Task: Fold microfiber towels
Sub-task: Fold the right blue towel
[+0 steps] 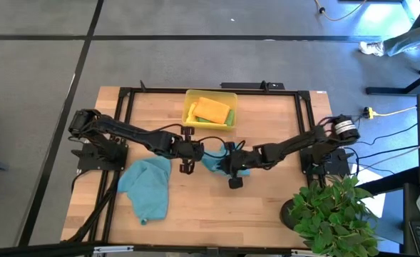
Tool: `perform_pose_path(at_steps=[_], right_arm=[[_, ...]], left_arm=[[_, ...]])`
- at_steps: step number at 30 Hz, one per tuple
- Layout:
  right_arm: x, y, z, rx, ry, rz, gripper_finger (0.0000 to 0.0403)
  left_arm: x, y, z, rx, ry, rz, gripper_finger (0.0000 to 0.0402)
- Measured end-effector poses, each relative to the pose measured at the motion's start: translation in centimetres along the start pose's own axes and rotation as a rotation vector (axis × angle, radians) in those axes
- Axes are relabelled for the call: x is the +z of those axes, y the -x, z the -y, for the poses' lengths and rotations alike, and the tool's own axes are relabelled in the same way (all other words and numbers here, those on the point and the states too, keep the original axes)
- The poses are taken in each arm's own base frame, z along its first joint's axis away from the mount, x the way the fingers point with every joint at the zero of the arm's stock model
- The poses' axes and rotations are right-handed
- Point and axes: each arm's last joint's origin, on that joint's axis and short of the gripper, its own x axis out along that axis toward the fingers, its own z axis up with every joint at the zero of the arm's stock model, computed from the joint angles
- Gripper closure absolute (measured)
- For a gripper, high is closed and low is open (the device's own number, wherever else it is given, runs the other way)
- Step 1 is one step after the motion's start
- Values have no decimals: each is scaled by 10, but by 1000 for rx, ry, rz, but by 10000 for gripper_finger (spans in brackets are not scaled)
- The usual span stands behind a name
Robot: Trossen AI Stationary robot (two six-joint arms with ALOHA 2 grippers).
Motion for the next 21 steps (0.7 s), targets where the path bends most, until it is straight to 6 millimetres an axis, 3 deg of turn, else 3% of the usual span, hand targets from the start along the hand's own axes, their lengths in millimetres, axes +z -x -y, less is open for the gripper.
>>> perform_pose_path(at_steps=[4, 9, 14, 17, 21], right_arm=[[-11, -16, 1, -4, -4, -31, 342], [-15, -22, 2, 17, -7, -40, 325], [-3, -21, 2, 24, 33, -5, 354], [11, -12, -5, 1, 134, 37, 393], [36, 18, -8, -72, 187, 99, 397]], left_arm=[[0, 0, 0, -2, 1, 5, 402], [1, 0, 0, -3, 3, 8, 402], [1, 0, 0, -4, 1, 8, 402], [0, 0, 1, -3, -3, 5, 402], [-5, 8, 2, 46, -46, -35, 402]])
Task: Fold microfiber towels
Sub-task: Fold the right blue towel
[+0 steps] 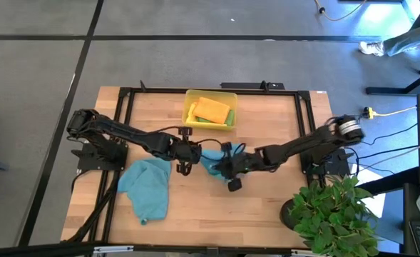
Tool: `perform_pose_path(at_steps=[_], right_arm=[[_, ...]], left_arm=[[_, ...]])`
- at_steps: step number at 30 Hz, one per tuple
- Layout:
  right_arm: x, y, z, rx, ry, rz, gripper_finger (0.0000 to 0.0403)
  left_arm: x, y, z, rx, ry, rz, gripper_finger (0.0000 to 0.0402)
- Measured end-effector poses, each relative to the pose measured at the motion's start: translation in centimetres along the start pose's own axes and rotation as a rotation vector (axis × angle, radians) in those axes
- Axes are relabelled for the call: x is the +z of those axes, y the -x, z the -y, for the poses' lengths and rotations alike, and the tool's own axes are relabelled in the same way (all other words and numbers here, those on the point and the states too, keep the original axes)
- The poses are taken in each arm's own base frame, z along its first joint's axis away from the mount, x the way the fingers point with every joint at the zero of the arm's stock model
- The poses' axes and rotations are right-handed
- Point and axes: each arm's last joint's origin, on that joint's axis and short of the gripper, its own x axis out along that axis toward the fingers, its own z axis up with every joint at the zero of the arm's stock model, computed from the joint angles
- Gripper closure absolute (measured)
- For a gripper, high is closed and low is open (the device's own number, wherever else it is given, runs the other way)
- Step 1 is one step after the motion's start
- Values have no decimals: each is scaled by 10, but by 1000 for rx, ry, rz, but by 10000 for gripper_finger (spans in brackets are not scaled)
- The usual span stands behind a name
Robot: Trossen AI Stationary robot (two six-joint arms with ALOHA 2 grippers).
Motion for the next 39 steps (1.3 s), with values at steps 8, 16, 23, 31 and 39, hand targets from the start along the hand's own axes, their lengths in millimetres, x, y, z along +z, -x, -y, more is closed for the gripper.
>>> perform_pose_path(at_steps=[8, 16, 23, 31, 39], right_arm=[[17, 69, 29, -246, -9, -28, 400], [26, 127, 69, -509, -80, 43, 401], [25, 173, 99, -624, -141, 135, 402], [17, 211, 120, -710, -181, 202, 402], [17, 215, 115, -547, -218, 288, 402]], left_arm=[[-5, 36, -20, 96, 5, 19, 402], [5, 97, -60, 276, -7, 186, 401], [16, 152, -99, 435, -8, 278, 401], [19, 152, -134, 516, -85, 206, 401], [14, 160, -136, 507, -20, 236, 401]])
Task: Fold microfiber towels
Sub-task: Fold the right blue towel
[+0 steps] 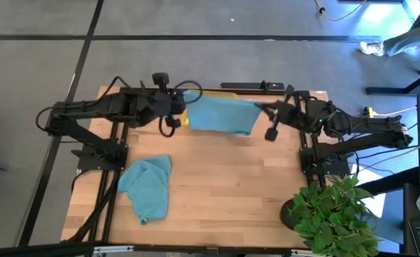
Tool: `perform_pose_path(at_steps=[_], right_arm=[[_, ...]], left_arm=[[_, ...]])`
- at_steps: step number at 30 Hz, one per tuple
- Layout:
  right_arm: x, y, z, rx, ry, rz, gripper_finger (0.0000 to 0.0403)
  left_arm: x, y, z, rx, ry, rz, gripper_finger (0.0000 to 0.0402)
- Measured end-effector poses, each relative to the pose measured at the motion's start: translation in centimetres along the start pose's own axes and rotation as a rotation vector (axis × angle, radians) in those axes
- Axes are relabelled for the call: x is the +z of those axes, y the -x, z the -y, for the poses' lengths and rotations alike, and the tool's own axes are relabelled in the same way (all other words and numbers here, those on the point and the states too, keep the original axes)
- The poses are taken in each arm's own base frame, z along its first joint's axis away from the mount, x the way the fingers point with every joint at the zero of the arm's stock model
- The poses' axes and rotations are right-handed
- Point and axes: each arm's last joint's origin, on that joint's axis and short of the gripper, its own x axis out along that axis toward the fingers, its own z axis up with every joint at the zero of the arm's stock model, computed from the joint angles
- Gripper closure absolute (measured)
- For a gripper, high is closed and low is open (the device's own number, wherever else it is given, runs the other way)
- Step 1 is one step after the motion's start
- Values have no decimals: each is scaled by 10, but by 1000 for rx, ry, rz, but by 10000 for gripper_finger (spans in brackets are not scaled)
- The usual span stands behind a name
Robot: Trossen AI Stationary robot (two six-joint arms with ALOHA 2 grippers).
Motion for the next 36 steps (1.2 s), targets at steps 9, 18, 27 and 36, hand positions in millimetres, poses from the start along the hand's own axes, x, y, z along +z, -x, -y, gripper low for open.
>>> perform_pose_path(at_steps=[9, 18, 27, 36], right_arm=[[6, 5, -32, 229, -67, 47, 403], [16, 24, -62, 505, -162, 106, 403], [33, 41, -91, 708, -248, 241, 403], [6, 30, -83, 477, -303, -71, 403]], left_arm=[[17, 57, 39, -156, -44, 203, 401], [18, 111, 72, -407, 36, 352, 401], [19, 158, 86, -584, 96, 517, 401], [1, 125, 76, -458, 230, 222, 401]])
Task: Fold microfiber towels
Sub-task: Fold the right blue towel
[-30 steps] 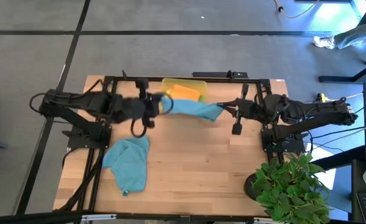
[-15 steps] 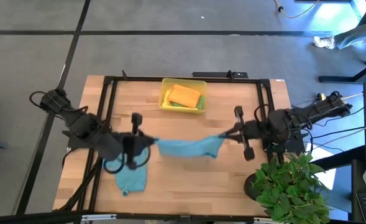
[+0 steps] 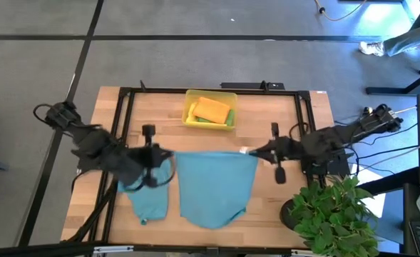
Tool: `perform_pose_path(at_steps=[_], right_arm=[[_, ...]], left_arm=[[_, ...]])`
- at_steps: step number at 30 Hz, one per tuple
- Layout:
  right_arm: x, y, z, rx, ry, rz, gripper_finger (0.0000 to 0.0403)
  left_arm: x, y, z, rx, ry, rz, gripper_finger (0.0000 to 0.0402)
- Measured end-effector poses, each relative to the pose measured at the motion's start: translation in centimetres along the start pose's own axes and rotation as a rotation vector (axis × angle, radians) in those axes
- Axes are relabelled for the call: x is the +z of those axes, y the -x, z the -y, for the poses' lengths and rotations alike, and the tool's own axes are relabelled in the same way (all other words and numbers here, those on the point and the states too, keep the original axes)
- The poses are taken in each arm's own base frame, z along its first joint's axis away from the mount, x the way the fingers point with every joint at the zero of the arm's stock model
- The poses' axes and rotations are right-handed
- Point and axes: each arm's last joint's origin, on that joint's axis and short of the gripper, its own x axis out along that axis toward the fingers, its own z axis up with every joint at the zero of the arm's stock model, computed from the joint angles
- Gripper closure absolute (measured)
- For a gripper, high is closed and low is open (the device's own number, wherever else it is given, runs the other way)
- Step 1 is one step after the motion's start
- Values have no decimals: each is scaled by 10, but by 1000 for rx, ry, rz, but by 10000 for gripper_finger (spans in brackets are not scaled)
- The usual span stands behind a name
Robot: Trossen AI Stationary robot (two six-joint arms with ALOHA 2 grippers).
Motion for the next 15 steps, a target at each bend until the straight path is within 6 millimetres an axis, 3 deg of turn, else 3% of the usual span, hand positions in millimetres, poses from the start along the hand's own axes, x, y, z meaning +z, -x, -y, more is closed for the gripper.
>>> perform_pose_path(at_steps=[7, 15], right_arm=[[-54, -36, 18, -177, -96, -299, 403], [-103, -70, 49, -305, -104, -494, 403]], left_arm=[[-45, -66, -9, -15, 100, -304, 401], [-98, -129, -22, -42, 110, -431, 401]])
